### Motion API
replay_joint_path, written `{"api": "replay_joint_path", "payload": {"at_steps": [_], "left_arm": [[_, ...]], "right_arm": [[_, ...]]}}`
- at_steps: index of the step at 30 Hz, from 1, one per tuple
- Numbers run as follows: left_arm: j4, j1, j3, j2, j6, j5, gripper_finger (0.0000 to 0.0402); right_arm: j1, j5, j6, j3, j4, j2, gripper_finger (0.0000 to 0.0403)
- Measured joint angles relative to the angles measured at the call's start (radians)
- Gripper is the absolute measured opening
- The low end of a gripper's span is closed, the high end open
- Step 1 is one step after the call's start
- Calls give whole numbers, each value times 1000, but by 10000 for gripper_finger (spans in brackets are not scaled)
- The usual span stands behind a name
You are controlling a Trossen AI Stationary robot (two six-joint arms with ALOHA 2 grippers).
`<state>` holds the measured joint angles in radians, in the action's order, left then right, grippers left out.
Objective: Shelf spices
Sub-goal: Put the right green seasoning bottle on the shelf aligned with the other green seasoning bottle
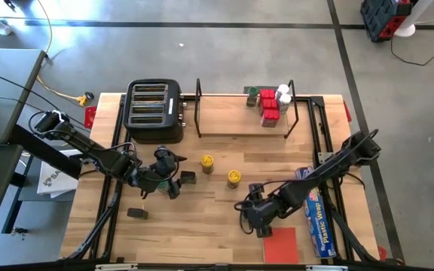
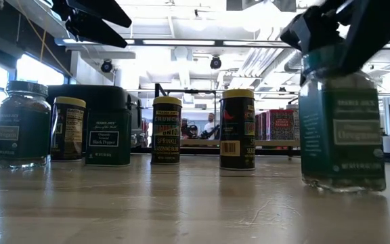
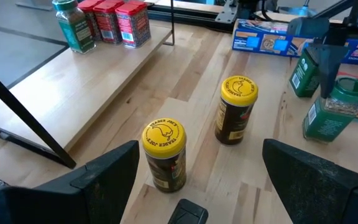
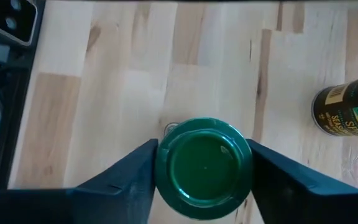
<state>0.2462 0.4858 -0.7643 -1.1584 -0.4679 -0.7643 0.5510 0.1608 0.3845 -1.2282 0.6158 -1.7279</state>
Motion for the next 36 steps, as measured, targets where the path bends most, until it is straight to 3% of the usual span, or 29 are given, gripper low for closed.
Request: {"api": "replay_joint_path", "payload": {"at_steps": [4,8,12,15,19,25,30,36], "left_arm": [[-1,0,0,0,-1,0,337],[-6,0,0,0,0,0,337],[-7,0,0,0,-2,8,337],[-7,0,0,0,-1,9,337],[-6,0,0,0,-1,9,337],[-6,2,0,0,-2,13,337],[-5,2,0,0,-2,14,337],[-6,2,0,0,-1,14,337]], "right_arm": [[-3,2,1,-50,55,0,193],[-50,16,-89,-171,261,12,193],[-152,110,-227,-321,490,56,193],[-287,129,-378,-400,555,93,193],[-527,99,-591,-414,554,104,193],[-840,-58,-803,-308,446,84,193],[-991,-99,-905,-216,320,83,193],[-1091,-203,-945,-164,224,83,193]]}}
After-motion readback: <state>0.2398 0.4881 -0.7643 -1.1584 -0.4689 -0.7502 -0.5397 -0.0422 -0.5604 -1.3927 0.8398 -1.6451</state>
